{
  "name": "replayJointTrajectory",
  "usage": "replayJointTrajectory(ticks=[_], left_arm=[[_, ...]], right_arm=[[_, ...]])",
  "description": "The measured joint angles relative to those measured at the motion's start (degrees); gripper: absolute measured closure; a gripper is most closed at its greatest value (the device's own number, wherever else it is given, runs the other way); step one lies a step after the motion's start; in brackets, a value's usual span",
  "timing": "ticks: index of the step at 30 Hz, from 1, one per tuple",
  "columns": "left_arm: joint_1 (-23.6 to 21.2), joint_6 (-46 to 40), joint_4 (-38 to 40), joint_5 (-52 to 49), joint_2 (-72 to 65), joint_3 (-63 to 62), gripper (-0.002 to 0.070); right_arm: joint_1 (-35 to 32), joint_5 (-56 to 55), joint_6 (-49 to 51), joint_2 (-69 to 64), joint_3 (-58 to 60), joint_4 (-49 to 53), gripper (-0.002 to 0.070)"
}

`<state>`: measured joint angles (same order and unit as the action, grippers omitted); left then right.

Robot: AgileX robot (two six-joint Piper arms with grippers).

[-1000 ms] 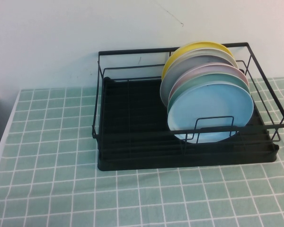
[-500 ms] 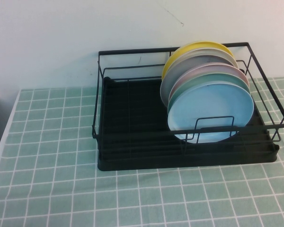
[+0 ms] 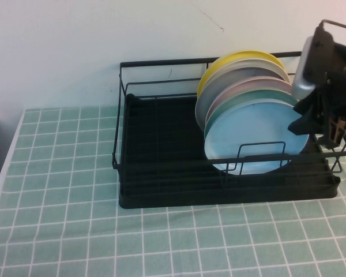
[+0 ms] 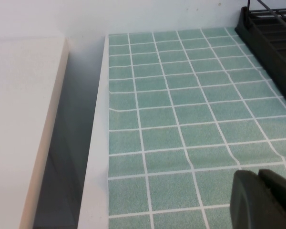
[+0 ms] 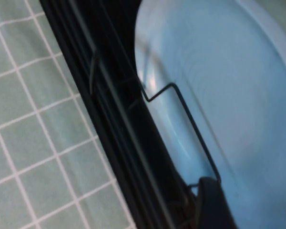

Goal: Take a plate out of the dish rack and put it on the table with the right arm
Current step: Grasp the plate from the shelf

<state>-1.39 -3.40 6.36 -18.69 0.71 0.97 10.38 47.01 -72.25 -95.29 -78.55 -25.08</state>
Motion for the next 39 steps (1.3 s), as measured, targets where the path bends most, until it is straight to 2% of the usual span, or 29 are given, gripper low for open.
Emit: replayJointTrajectory(ticks=[2,6,18,21,24,25,27,39], left_arm=[[0.0,0.0,0.0,0.0,0.0,0.0,0.0678],[0.0,0.0,0.0,0.0,0.0,0.0,0.0678],[0.0,0.0,0.0,0.0,0.0,0.0,0.0678],[0.0,-0.1,0.0,0.0,0.0,0.0,0.0678],[0.0,-0.1,0.0,0.0,0.0,0.0,0.0678],[0.0,-0.1,0.0,0.0,0.0,0.0,0.0678],[0.0,-0.1,0.0,0.0,0.0,0.0,0.0678],[0.0,-0.1,0.0,-0.1,0.0,0.0,0.0678]], right_arm=[[1.1,-2.1,-0.9,-1.1,0.0,-0.1,0.0325],[1.4,-6.2,-1.3,-2.1,0.0,-0.5,0.0302],[1.4,-12.1,-1.3,-5.9,0.0,-1.1,0.0310],[1.4,-13.5,-1.3,-6.9,0.0,-1.1,0.0370],[1.4,-15.0,-1.4,-7.0,0.0,-1.1,0.0491],[1.4,-15.9,-1.6,-7.0,0.0,-1.1,0.0556],[1.4,-17.3,-2.0,-7.0,-0.1,-1.1,0.0608],[1.4,-17.4,-2.6,-5.2,-0.4,-1.1,0.0612]])
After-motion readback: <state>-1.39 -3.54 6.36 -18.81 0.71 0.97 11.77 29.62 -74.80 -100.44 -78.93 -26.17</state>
